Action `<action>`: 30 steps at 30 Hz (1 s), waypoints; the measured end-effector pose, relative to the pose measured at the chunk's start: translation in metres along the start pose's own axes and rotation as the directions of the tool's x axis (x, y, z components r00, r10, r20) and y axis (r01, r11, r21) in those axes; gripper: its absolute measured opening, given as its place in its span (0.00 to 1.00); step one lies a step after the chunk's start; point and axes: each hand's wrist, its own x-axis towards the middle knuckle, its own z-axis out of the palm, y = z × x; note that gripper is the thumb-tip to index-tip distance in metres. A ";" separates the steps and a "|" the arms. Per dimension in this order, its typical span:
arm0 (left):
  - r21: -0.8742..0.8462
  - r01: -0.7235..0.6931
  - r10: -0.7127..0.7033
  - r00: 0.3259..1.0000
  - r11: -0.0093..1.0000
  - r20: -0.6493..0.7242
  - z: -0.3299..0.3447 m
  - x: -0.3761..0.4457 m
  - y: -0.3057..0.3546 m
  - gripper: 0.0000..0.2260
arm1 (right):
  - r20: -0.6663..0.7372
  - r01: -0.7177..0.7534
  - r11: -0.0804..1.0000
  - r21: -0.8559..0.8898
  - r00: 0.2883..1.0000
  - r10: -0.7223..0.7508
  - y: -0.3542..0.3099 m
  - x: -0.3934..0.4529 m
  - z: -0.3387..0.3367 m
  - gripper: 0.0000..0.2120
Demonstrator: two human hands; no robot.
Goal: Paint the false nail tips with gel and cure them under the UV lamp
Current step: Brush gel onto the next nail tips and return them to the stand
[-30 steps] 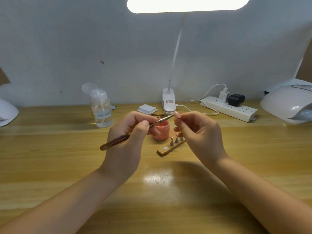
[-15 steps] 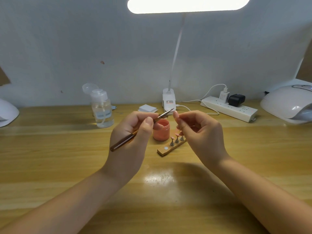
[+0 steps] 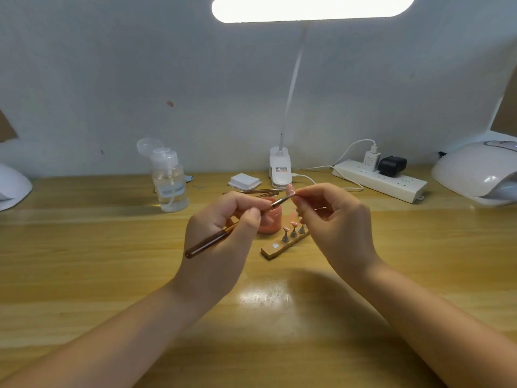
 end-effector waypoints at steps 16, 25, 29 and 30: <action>-0.024 -0.004 0.004 0.999 1.000 -0.034 0.000 0.001 0.002 0.09 | 0.010 -0.020 0.998 0.063 1.000 0.019 0.003 -0.001 0.003 0.05; -0.020 0.039 -0.039 0.999 0.999 -0.017 0.000 0.001 0.000 0.09 | 0.030 -0.064 0.993 0.095 0.998 0.061 0.003 -0.003 0.004 0.06; -0.029 0.015 -0.017 0.998 0.999 -0.063 0.000 0.001 0.001 0.09 | 0.025 -0.096 0.988 0.123 0.995 0.094 0.001 -0.003 0.005 0.07; -0.028 0.018 -0.020 0.997 0.999 -0.072 0.001 0.001 0.002 0.09 | 0.025 -0.102 0.986 0.128 0.995 0.099 0.001 -0.003 0.005 0.07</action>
